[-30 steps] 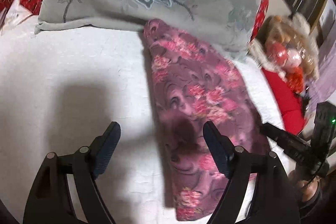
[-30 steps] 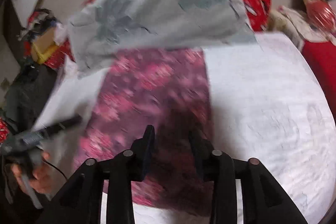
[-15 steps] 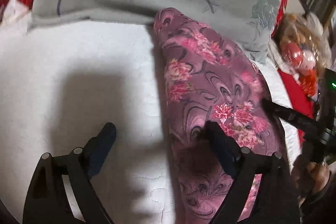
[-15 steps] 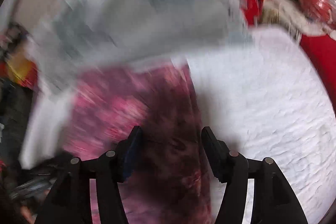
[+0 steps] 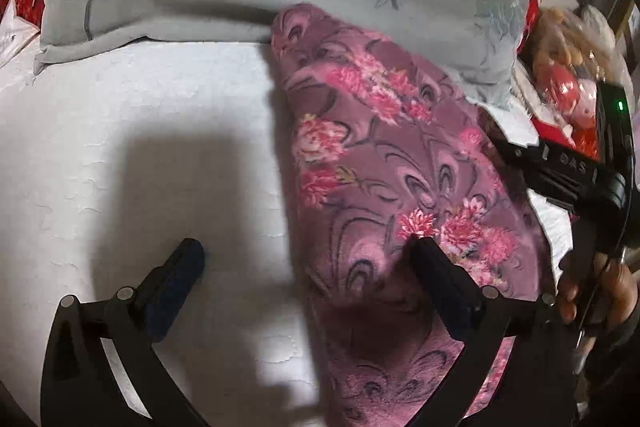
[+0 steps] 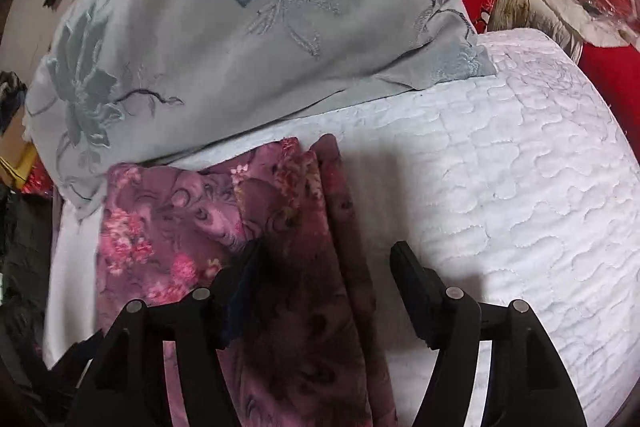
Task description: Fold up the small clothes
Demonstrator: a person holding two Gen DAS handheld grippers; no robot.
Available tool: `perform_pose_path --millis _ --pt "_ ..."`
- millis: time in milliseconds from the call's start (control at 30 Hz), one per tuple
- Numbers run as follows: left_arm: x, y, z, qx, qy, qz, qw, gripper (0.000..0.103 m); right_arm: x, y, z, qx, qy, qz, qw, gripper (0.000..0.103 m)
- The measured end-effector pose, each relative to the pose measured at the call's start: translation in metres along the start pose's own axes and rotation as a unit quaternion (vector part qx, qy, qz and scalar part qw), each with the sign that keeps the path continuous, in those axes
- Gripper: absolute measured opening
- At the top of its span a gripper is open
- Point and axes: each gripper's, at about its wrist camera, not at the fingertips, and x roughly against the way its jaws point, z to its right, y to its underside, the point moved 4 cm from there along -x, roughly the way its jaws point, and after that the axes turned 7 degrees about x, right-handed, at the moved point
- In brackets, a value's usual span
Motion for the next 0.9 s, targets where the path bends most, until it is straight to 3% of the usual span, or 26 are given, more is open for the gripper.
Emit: perform_pose_path --millis 167,267,333,367,400,467,533,600,633,700,800,900 --pt "0.014 -0.005 -0.018 0.076 0.083 -0.008 0.9936 0.103 0.015 0.026 0.022 -0.04 -0.081 0.007 0.996 0.068" --pt "0.013 -0.003 -0.016 0.077 0.106 -0.018 0.9913 0.103 0.014 0.037 0.017 -0.026 -0.137 0.002 0.99 0.071" --pt "0.007 0.0 -0.001 0.08 0.169 -0.047 0.9812 0.103 0.009 0.037 0.008 -0.016 -0.165 -0.007 0.986 0.071" --pt "0.001 0.003 0.006 0.095 0.213 -0.073 0.9697 0.103 0.006 0.037 0.003 -0.013 -0.171 -0.008 0.985 0.071" --pt "-0.006 0.003 0.011 0.11 0.22 -0.082 0.9657 0.103 0.003 0.036 -0.001 -0.011 -0.168 -0.009 0.986 0.071" --pt "-0.011 0.003 0.01 0.115 0.215 -0.068 0.9674 0.099 -0.002 0.033 -0.006 -0.009 -0.158 -0.007 0.987 0.067" --pt "-0.006 0.004 0.009 0.116 0.214 -0.063 0.968 0.092 0.0 0.033 -0.011 0.003 -0.142 -0.007 0.99 0.05" --pt "0.002 0.008 0.006 0.114 0.212 -0.058 0.9688 0.063 0.006 0.033 -0.015 0.02 -0.127 0.0 0.992 0.04" --pt "0.002 0.006 0.005 0.113 0.208 -0.056 0.97 0.056 0.009 0.034 -0.018 0.027 -0.119 0.004 0.992 0.035" --pt "0.002 0.001 0.002 0.117 0.21 -0.053 0.9693 0.031 0.018 0.035 -0.021 0.038 -0.104 0.015 0.994 0.031" --pt "0.01 -0.001 0.0 0.108 0.217 -0.044 0.9691 0.026 0.034 0.039 -0.027 0.042 -0.092 0.032 0.994 0.029" --pt "0.029 0.003 0.002 0.083 0.197 -0.023 0.9766 0.025 0.049 0.046 -0.044 0.045 -0.103 0.038 0.993 0.028"
